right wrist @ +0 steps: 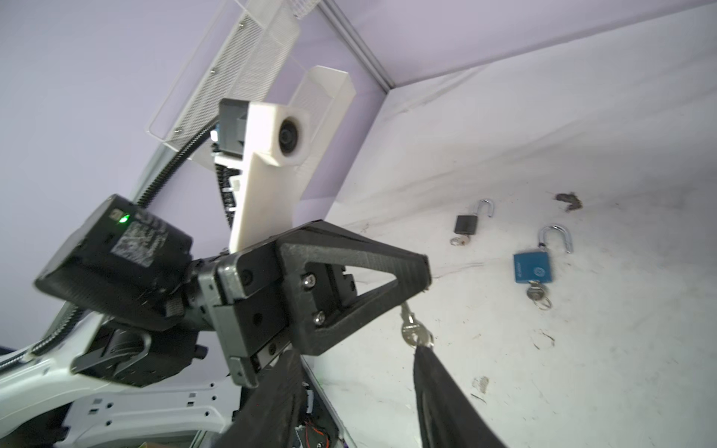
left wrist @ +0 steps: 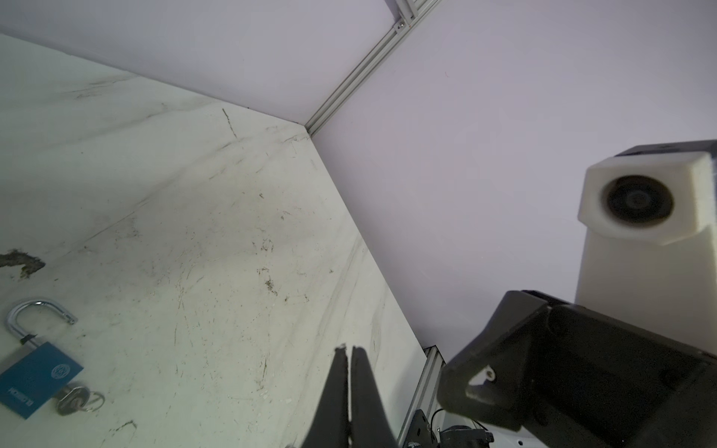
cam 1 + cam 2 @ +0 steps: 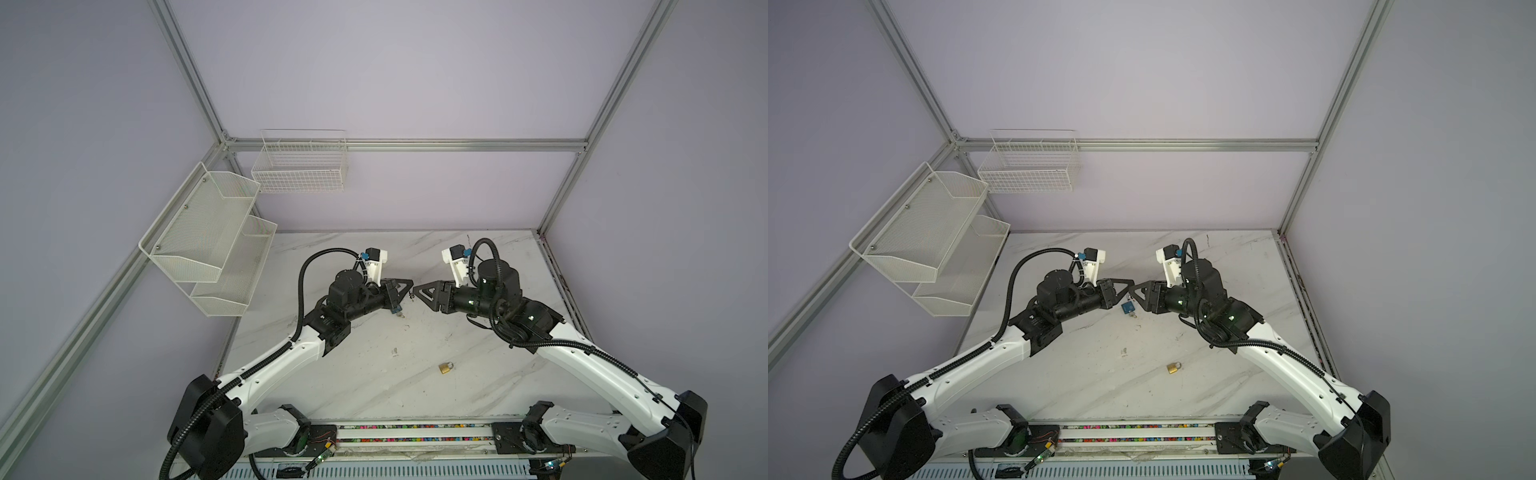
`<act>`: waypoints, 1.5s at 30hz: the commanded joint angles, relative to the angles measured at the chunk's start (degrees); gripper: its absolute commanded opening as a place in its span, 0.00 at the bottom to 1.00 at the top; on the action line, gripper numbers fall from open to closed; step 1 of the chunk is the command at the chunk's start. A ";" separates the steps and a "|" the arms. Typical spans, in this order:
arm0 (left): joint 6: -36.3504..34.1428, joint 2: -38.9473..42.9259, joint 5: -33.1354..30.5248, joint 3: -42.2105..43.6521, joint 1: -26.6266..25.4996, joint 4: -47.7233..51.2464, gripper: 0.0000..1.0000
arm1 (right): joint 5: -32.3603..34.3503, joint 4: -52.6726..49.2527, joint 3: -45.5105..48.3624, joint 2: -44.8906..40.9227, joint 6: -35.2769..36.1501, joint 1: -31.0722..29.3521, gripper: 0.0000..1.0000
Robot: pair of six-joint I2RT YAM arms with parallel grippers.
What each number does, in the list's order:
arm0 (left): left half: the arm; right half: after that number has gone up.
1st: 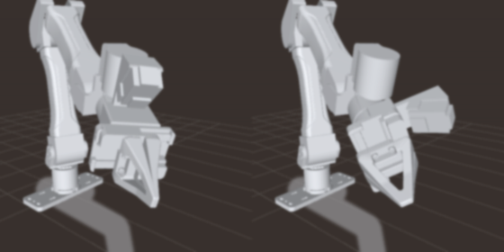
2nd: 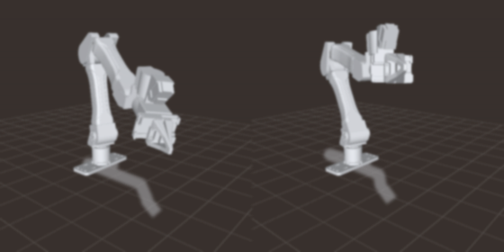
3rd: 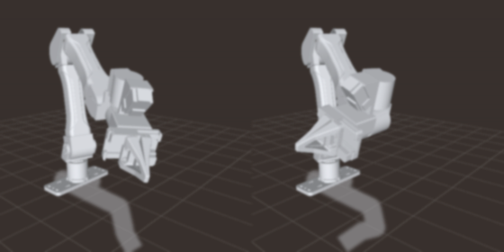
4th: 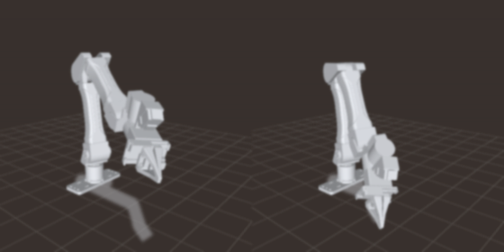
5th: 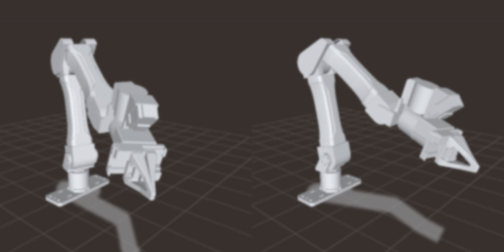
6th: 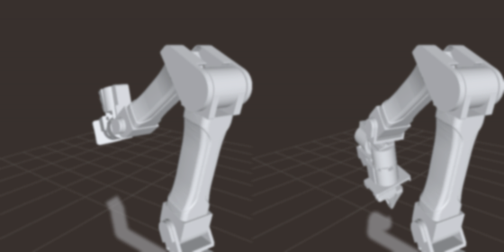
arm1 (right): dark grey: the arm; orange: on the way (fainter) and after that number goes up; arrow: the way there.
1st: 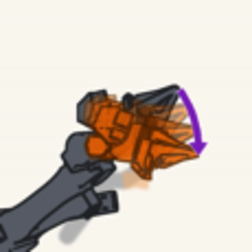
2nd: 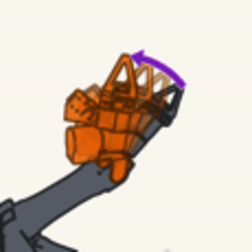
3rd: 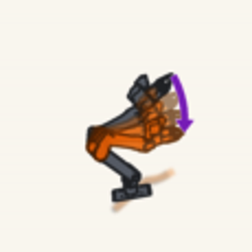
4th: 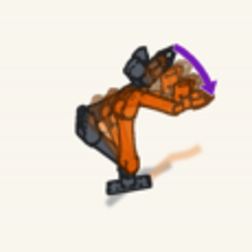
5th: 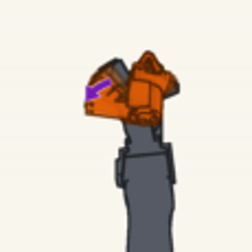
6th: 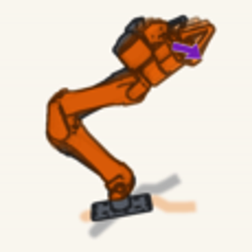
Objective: Unlock with the key
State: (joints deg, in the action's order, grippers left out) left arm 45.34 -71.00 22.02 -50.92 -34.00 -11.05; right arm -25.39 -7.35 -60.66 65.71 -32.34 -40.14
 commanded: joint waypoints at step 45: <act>-2.19 0.91 7.42 -8.40 1.48 -7.85 0.00 | -23.54 24.67 8.81 6.29 -6.07 8.41 0.15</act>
State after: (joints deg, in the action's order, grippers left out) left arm 43.88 -70.50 28.73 -52.62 -32.75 -16.49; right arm -48.45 15.31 -52.12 71.96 -38.44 -32.14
